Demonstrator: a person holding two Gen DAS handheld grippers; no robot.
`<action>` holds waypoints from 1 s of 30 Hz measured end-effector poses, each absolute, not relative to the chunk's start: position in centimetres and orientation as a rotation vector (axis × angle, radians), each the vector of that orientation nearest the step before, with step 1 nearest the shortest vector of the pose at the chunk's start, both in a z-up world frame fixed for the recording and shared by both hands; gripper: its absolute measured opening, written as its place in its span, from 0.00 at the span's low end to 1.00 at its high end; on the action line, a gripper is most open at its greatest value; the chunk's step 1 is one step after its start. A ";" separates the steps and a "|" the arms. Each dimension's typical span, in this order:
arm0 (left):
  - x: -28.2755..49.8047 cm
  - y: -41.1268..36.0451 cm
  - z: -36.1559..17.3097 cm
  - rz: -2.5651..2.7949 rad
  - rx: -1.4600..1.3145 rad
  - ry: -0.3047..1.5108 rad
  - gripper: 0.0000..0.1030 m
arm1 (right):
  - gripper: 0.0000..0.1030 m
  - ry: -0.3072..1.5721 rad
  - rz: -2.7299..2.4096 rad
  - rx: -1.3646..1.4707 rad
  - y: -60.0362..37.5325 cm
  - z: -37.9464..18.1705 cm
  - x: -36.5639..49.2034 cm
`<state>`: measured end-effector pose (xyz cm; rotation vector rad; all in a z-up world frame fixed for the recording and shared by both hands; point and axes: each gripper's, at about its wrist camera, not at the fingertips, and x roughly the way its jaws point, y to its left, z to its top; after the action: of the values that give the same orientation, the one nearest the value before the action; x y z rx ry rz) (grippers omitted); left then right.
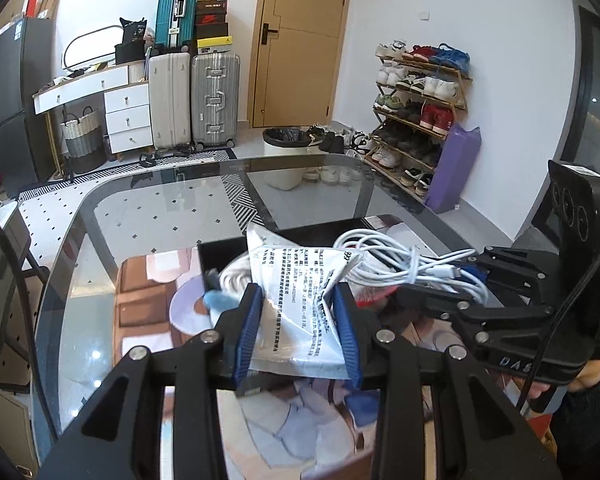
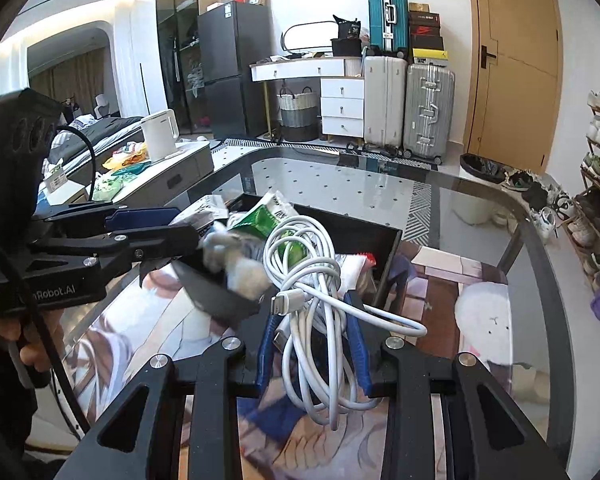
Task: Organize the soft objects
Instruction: 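Lift the clear bag and white cable and carry both over the black box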
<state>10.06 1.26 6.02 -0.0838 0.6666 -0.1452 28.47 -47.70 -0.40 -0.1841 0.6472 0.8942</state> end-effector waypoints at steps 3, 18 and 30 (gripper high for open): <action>11.5 0.8 5.7 -0.129 -0.053 0.672 0.34 | 0.31 0.662 0.885 -0.187 -46.7 -0.7 29.8; 14.7 0.5 3.4 -0.080 0.020 0.713 0.35 | 0.31 0.690 0.907 -0.234 -43.0 -2.0 33.1; 15.0 0.3 2.0 -0.067 0.041 0.741 0.36 | 0.31 0.686 0.900 -0.272 -42.1 -3.1 33.3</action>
<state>14.95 0.29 2.01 0.0412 0.7414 -0.0667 33.28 -42.11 -3.09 -0.2724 0.6864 0.9003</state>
